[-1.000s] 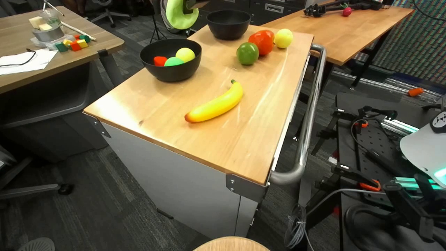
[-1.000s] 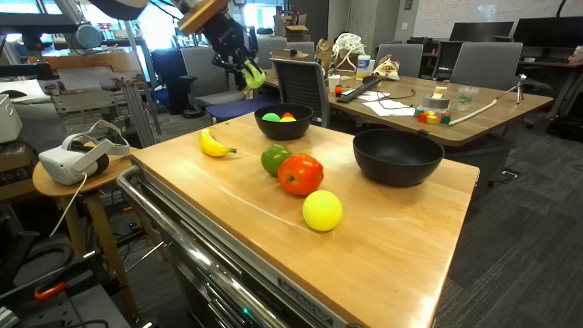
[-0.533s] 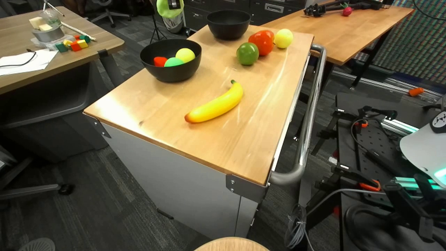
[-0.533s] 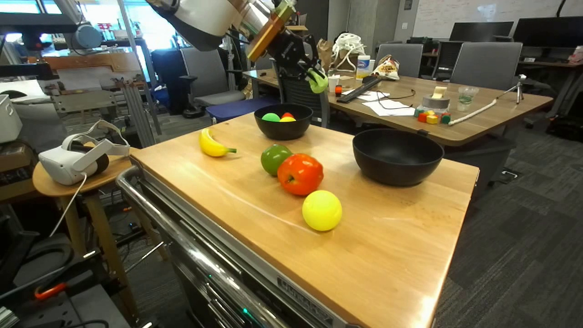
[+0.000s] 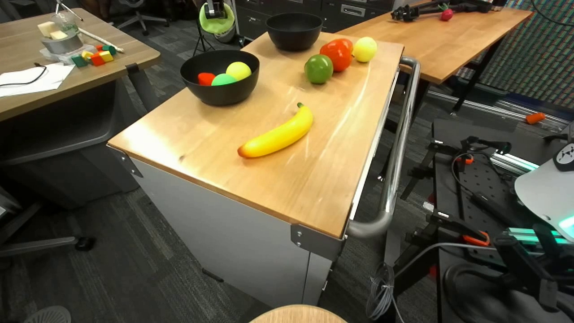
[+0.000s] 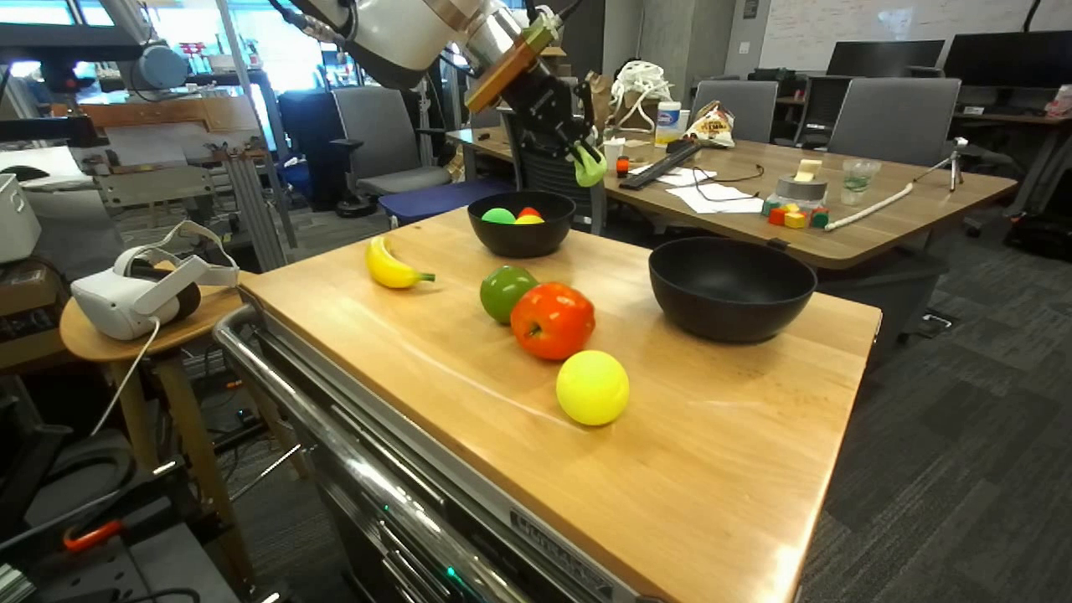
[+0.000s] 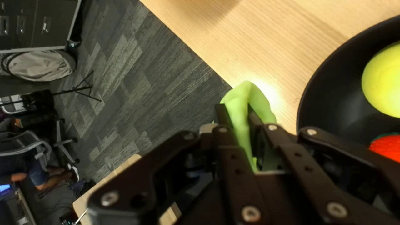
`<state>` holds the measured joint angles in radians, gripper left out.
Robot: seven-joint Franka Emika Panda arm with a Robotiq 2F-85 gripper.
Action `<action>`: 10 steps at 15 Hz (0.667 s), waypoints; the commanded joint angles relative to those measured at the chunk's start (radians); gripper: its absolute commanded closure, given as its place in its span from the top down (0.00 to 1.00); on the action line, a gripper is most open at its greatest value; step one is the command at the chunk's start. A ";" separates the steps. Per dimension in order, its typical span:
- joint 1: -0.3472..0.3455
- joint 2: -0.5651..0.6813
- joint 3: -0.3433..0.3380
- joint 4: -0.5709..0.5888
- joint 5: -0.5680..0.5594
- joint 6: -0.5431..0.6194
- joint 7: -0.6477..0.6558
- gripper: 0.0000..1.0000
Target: Pick up the plush vegetable and fruit toy, then put them in the two bowls
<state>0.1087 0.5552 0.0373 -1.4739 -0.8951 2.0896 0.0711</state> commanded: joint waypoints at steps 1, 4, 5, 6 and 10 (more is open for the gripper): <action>0.021 0.016 -0.052 0.077 -0.006 -0.120 -0.019 0.04; -0.012 -0.007 -0.073 0.077 0.013 -0.173 -0.041 0.04; -0.023 -0.010 -0.081 0.078 0.015 -0.184 -0.044 0.04; -0.040 -0.014 -0.084 0.073 0.026 -0.184 -0.046 0.04; -0.096 -0.013 -0.101 0.055 0.059 -0.186 -0.035 0.04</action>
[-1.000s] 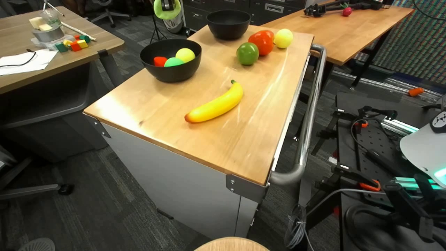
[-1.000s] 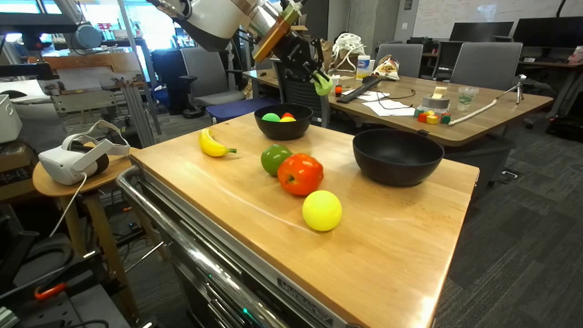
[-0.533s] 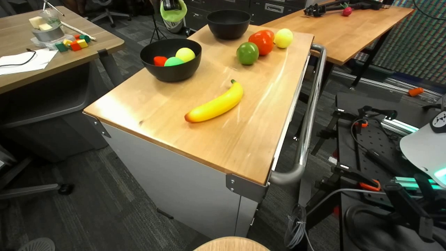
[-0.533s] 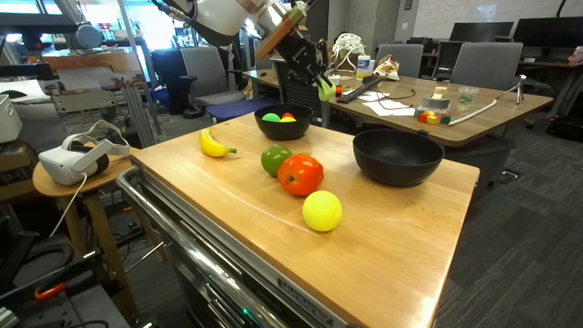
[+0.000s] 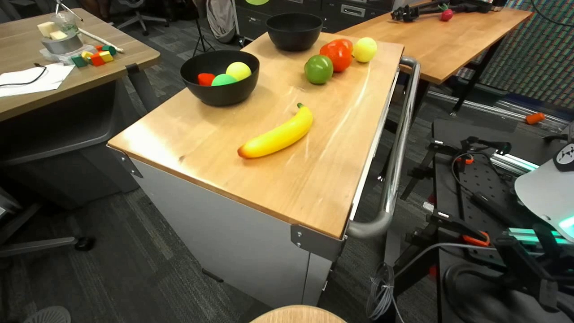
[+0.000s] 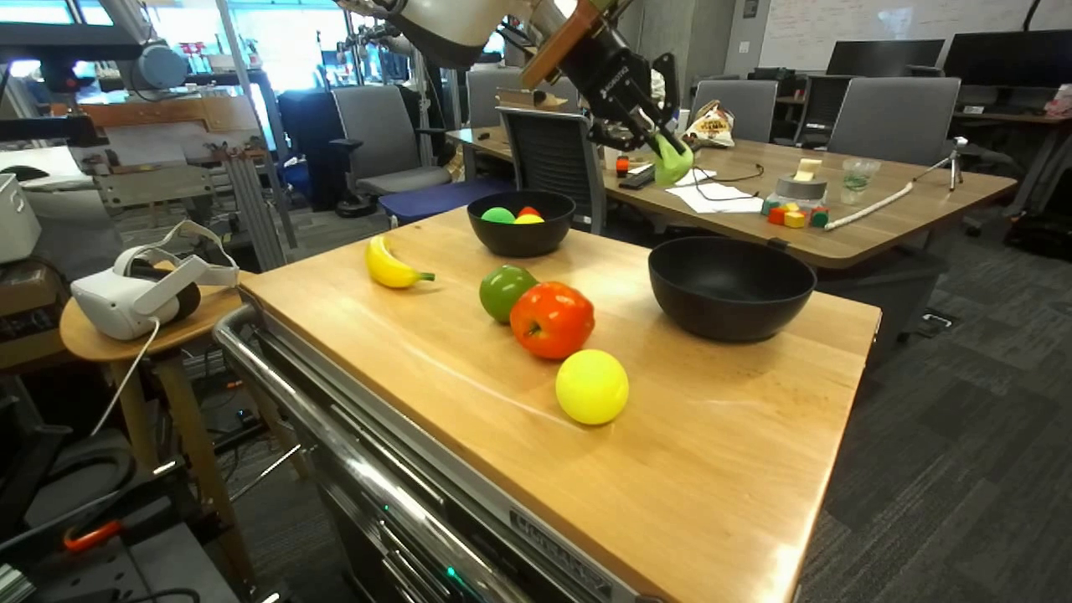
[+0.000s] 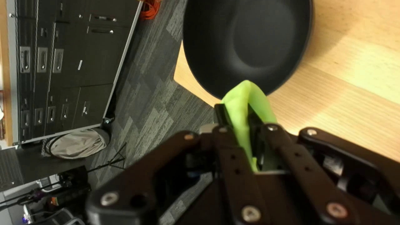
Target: Pick up the plush vegetable and fruit toy, then put them in the two bowls
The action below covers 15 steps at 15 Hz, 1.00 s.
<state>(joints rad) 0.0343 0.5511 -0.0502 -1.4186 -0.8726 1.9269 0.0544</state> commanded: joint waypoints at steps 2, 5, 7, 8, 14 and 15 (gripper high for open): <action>-0.037 -0.009 -0.026 -0.012 0.042 -0.042 -0.007 0.04; -0.066 -0.009 -0.025 -0.026 0.085 -0.042 -0.019 0.04; -0.074 -0.006 -0.025 -0.035 0.111 -0.042 -0.019 0.04; -0.077 -0.006 -0.026 -0.042 0.125 -0.043 -0.019 0.04; -0.076 -0.012 -0.032 -0.085 0.175 -0.050 -0.015 0.40; -0.074 -0.016 -0.034 -0.091 0.178 -0.047 -0.011 0.47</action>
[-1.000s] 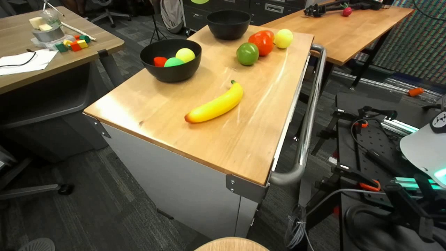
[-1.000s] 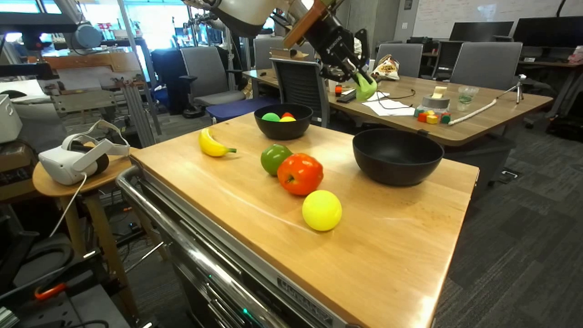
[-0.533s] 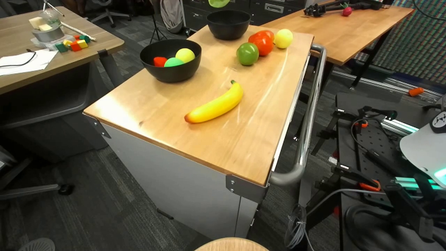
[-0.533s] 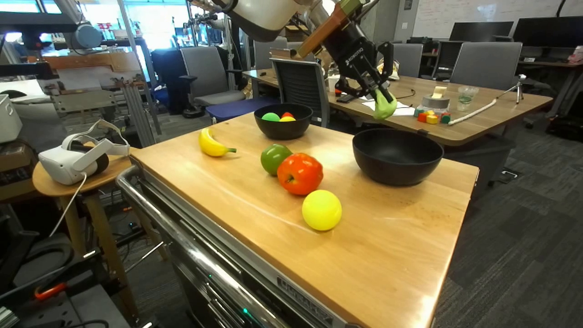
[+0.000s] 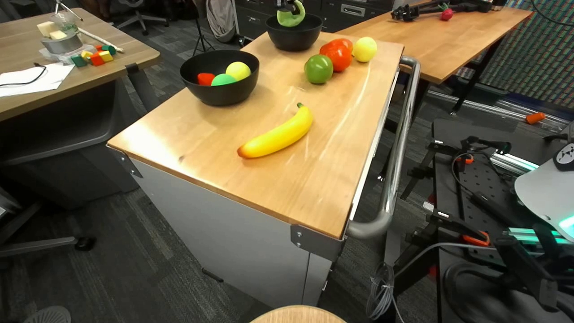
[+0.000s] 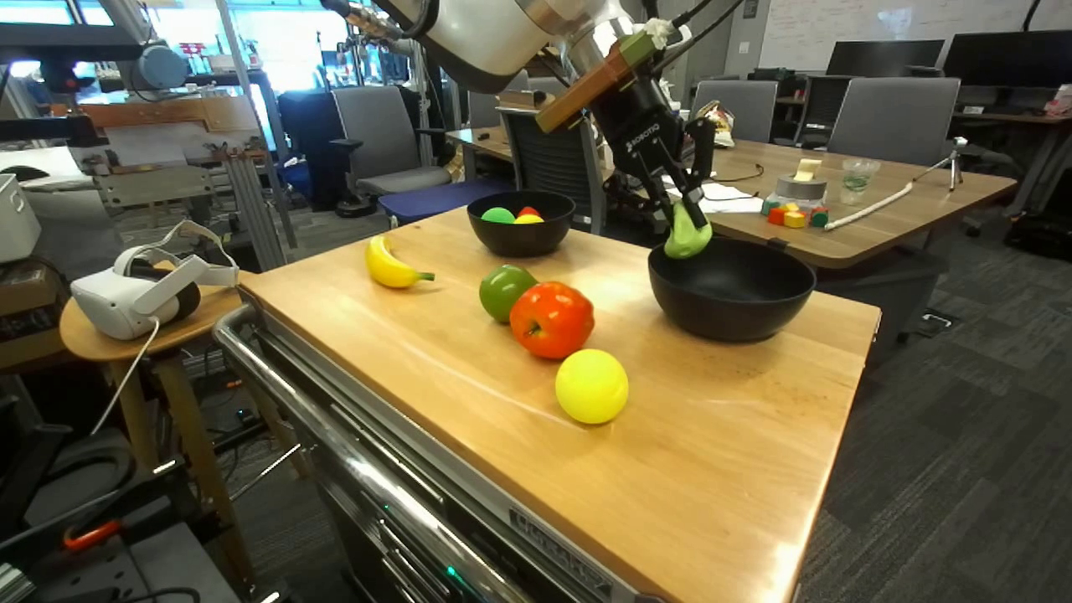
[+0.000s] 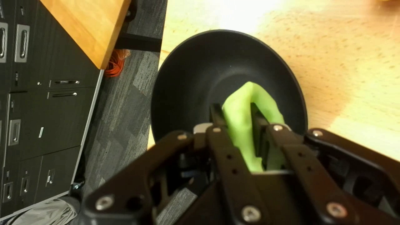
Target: Pick up the plush vegetable and fruit toy, then put them in the two bowls
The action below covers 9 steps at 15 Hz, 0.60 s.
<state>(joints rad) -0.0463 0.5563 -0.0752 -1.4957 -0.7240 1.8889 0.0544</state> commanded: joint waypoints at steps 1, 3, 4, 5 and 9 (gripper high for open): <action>0.011 -0.034 -0.010 -0.024 0.026 -0.002 -0.005 0.53; 0.019 -0.074 -0.011 -0.045 0.013 0.013 0.012 0.69; 0.022 -0.101 -0.008 -0.055 0.012 0.020 0.014 0.76; 0.024 -0.132 -0.002 -0.065 0.015 0.031 0.006 0.85; 0.026 -0.291 0.055 -0.131 0.100 0.129 -0.059 1.00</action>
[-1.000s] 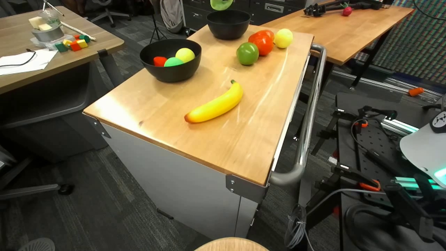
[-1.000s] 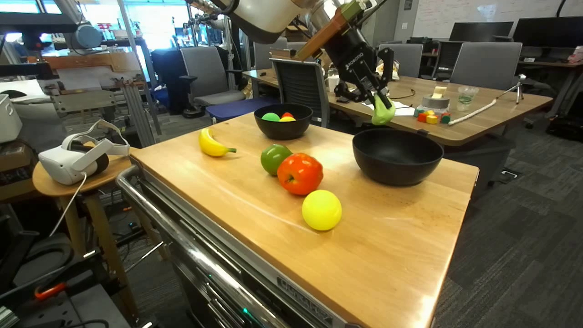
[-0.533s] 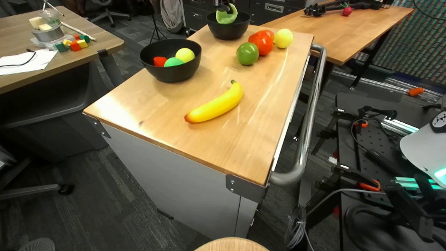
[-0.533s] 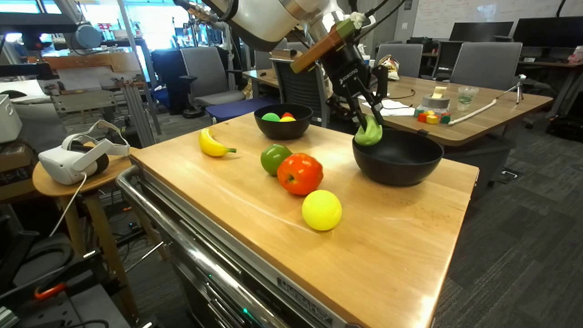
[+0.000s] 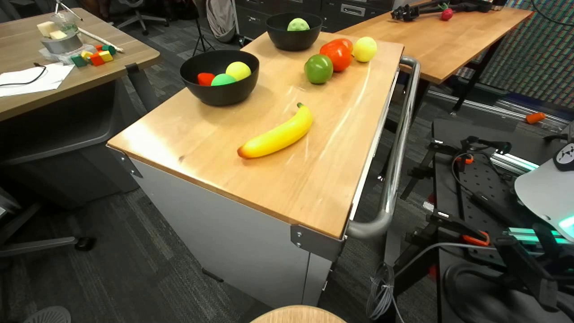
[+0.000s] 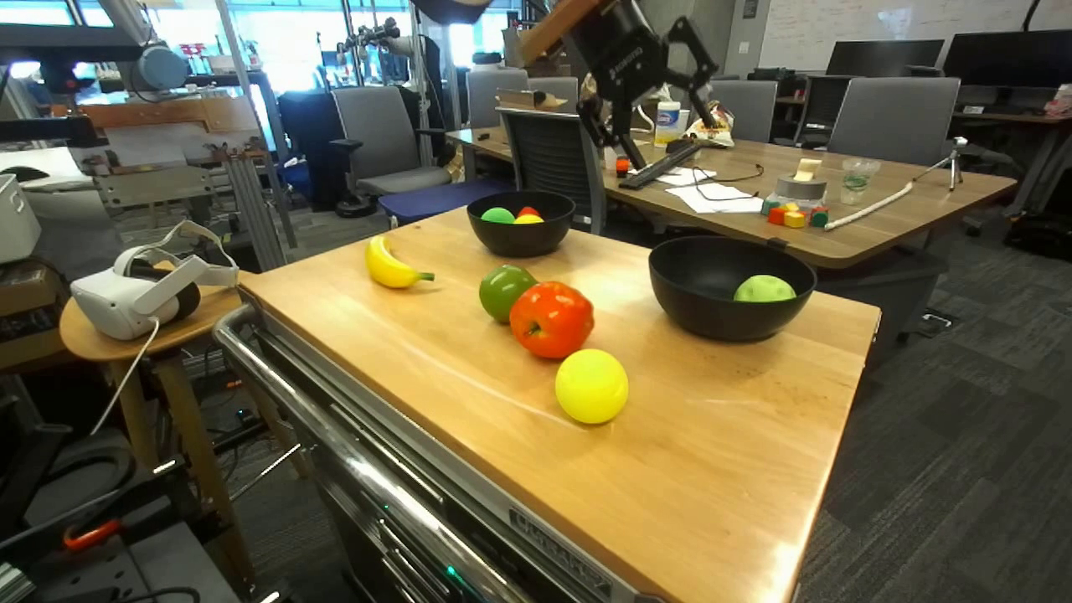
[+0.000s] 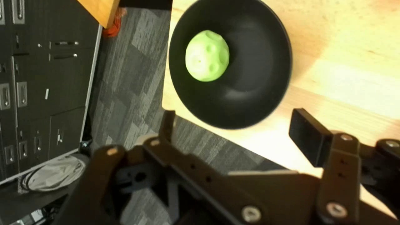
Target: Pick up the plush vegetable and fruit toy, then put them in the two bowls
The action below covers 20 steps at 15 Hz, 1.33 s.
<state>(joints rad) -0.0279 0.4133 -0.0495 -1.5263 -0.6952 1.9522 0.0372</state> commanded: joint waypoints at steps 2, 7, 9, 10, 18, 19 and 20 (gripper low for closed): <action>0.012 -0.213 0.050 -0.156 0.160 0.112 -0.016 1.00; 0.035 -0.250 0.055 -0.232 0.301 0.173 0.010 0.99; 0.036 -0.281 0.062 -0.317 0.337 0.236 0.025 1.00; 0.036 -0.287 0.063 -0.335 0.339 0.246 0.030 1.00; 0.085 -0.411 0.083 -0.513 0.309 0.157 0.133 1.00; 0.089 -0.434 0.084 -0.558 0.293 0.164 0.152 1.00; 0.089 -0.455 0.085 -0.605 0.280 0.197 0.160 1.00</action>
<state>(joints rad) 0.0519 0.0640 0.0318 -1.9888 -0.3749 2.1149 0.1502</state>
